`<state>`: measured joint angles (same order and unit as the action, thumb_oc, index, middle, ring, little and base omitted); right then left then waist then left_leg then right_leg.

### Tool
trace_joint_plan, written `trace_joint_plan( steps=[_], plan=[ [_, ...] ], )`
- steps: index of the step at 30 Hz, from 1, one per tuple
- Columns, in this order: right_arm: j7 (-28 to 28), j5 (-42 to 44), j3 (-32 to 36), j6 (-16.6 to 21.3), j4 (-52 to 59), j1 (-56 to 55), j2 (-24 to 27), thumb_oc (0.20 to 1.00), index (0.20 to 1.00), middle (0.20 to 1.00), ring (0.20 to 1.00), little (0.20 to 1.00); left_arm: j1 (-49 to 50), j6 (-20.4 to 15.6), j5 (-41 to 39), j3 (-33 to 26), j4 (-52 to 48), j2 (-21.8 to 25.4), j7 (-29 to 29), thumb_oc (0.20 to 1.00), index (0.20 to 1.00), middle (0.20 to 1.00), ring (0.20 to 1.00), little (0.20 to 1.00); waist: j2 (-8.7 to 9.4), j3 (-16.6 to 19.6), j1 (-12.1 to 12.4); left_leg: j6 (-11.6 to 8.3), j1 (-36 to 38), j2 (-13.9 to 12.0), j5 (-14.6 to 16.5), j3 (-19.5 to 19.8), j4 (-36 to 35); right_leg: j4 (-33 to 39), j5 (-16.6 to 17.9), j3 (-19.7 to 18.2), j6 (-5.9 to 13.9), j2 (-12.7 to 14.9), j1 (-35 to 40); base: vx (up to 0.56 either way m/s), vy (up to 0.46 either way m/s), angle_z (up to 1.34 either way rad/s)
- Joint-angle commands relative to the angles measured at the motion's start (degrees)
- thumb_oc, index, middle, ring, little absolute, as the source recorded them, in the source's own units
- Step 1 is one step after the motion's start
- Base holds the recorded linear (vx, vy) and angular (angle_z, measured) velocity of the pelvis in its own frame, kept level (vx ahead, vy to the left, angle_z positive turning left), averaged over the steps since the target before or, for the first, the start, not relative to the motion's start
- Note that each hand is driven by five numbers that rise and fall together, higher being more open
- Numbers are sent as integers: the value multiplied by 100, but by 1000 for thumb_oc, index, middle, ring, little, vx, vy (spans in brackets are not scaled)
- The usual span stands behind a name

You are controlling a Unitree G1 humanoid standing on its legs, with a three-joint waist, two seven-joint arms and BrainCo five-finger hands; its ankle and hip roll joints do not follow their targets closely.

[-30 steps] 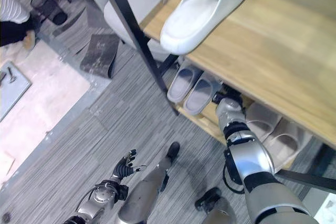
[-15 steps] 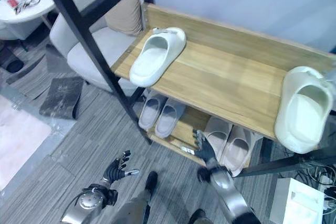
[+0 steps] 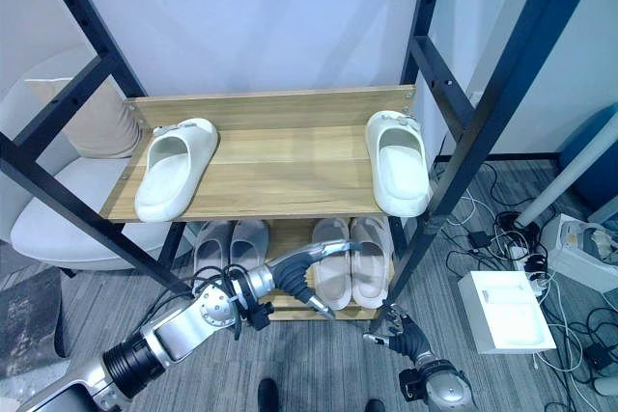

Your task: Arrange the slippers neatly on the shoe rack.

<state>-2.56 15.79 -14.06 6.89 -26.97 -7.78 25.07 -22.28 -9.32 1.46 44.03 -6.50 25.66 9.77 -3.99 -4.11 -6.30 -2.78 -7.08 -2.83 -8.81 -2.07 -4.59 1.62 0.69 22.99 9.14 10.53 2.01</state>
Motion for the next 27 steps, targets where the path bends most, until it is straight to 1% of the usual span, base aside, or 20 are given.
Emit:
trace_joint_plan(
  steps=[1, 3, 4, 7, 8, 9, 10, 11, 12, 13, 14, 16, 17, 18, 20, 21, 22, 27],
  plan=[
    [112, -235, 37, 203, 101, 649, 31, 1000, 1000, 1000, 1000, 1000, -277, -300, -1018, -708, -462, 82, -107, 1000, 1000, 1000, 1000, 1000, 160, -374, 170, -135, 567, 248, 779, -35, 16, -72, 56, 175, 63, 118, -227, 2, -27, 3],
    [180, -327, -11, 196, -76, 768, -14, 1000, 1000, 1000, 1000, 1000, -306, -325, -1413, -977, -747, 39, -206, 1000, 1000, 1000, 1000, 1000, 152, -381, 208, -154, 561, 239, 765, -17, 17, -28, 70, 214, 58, 120, -190, -1, -35, 9],
    [210, -394, -41, 177, -128, 849, -26, 1000, 1000, 1000, 1000, 1000, -344, -365, -1697, -1212, -928, -9, -318, 1000, 1000, 1000, 1000, 1000, 147, -382, 244, -172, 553, 234, 753, -3, 17, -6, 70, 232, 51, 118, -168, -4, -39, 11],
    [308, -449, -126, 136, -287, 1026, -133, 1000, 1000, 1000, 1000, 1000, -394, -530, -2026, -1877, -1267, -53, -724, 1000, 1000, 1000, 1000, 1000, 161, -400, 334, -210, 557, 230, 733, 21, 22, 34, 57, 260, 18, 114, -106, -4, -26, 2],
    [309, -449, -128, 137, -288, 1028, -133, 1000, 1000, 1000, 1000, 1000, -392, -528, -2026, -1880, -1270, -51, -724, 1000, 1000, 1000, 1000, 1000, 161, -403, 331, -210, 560, 230, 733, 22, 22, 35, 57, 261, 18, 114, -102, 5, -34, 11],
    [338, -488, -172, 105, -327, 1112, -177, 1000, 1000, 1000, 1000, 1000, -301, -694, -2085, -2381, -1356, -108, -1055, 1000, 1000, 1000, 1000, 1000, 178, -435, 402, -232, 583, 218, 731, 16, 20, 49, 41, 282, -4, 112, -48, 5, -19, 13],
    [340, -488, -183, 106, -331, 1119, -176, 1000, 1000, 1000, 1000, 1000, -288, -686, -2087, -2395, -1371, -103, -1055, 1000, 1000, 1000, 1000, 1000, 177, -434, 389, -232, 581, 219, 729, 20, 20, 53, 43, 286, -4, 112, -47, 18, -34, 15],
    [403, -513, -185, 114, -341, 1183, -217, 1000, 1000, 1000, 1000, 1000, -130, -884, -1748, -3083, -1443, -6, -1564, 1000, 1000, 1000, 1000, 1000, 187, -451, 472, -260, 600, 209, 723, 20, 16, 92, 33, 300, -18, 108, 10, 19, -24, 15],
    [427, -514, -196, 124, -368, 1199, -231, 1000, 1000, 1000, 1000, 1000, -56, -952, -1560, -3383, -1376, 16, -1842, 1000, 1000, 1000, 1000, 1000, 187, -461, 501, -268, 611, 208, 723, 24, 17, 106, 31, 312, -22, 104, 39, 39, -39, 8],
    [459, -530, -187, 132, -362, 1193, -249, 1000, 1000, 1000, 1000, 1000, 16, -1025, -1431, -3665, -1307, 2, -2164, 1000, 1000, 1000, 1000, 1000, 189, -471, 551, -284, 641, 194, 748, 24, 26, 108, 1, 327, -24, 95, 90, 33, -25, 4],
    [484, -516, -174, 145, -373, 1179, -264, 1000, 1000, 1000, 1000, 1000, 42, -1081, -1366, -3799, -1295, 21, -2309, 1000, 1000, 1000, 1000, 1000, 189, -455, 555, -278, 624, 206, 720, 39, 20, 131, 20, 351, -24, 100, 104, 51, -29, -1],
    [516, -527, -169, 171, -336, 1117, -263, 1000, 1000, 1000, 1000, 1000, 80, -1096, -987, -4092, -1080, 136, -2761, 1000, 1000, 1000, 1000, 1000, 187, -434, 588, -287, 656, 205, 727, 68, 21, 159, 13, 387, -27, 92, 180, 46, -15, 10],
    [523, -541, -170, 187, -327, 1095, -258, 1000, 1000, 1000, 1000, 1000, 98, -1044, -705, -4184, -911, 245, -2990, 1000, 1000, 1000, 1000, 1000, 183, -418, 596, -288, 664, 205, 731, 82, 21, 172, 9, 398, -26, 90, 206, 52, -3, 11],
    [540, -531, -144, 217, -358, 1044, -284, 1000, 1000, 1000, 1000, 1000, 124, -916, -198, -4291, -694, 445, -3270, 1000, 1000, 1000, 1000, 1000, 174, -392, 613, -286, 682, 199, 741, 100, 20, 192, 5, 418, -27, 87, 251, 43, -3, 6],
    [541, -531, -147, 219, -359, 1043, -289, 1000, 1000, 1000, 1000, 1000, 125, -919, -187, -4285, -690, 448, -3282, 1000, 1000, 1000, 1000, 1000, 178, -383, 605, -285, 674, 202, 738, 107, 19, 198, 9, 425, -26, 88, 248, 22, 2, 11],
    [539, -538, -175, 228, -378, 1040, -301, 1000, 1000, 1000, 1000, 1000, 159, -863, 28, -4330, -541, 544, -3417, 1000, 1000, 1000, 1000, 1000, 169, -364, 604, -285, 684, 200, 748, 110, 17, 215, 9, 428, -23, 85, 263, 35, 7, 23],
    [532, -543, -251, 242, -408, 1042, -353, 1000, 1000, 1000, 1000, 1000, 185, -731, 363, -4361, -330, 629, -3626, 1000, 1000, 1000, 1000, 1000, 171, -342, 606, -280, 696, 201, 755, 104, 16, 232, 0, 432, -23, 70, 281, 41, 8, 18],
    [466, -498, -442, 294, -390, 1018, -425, 1000, 1000, 1000, 1000, 1000, -23, -257, 1626, -4205, 324, 1053, -3944, 1000, 1000, 1000, 1000, 1000, 183, -305, 563, -262, 713, 191, 777, 71, 0, 263, 4, 377, -14, 43, 278, 15, 7, 1]
  ],
)
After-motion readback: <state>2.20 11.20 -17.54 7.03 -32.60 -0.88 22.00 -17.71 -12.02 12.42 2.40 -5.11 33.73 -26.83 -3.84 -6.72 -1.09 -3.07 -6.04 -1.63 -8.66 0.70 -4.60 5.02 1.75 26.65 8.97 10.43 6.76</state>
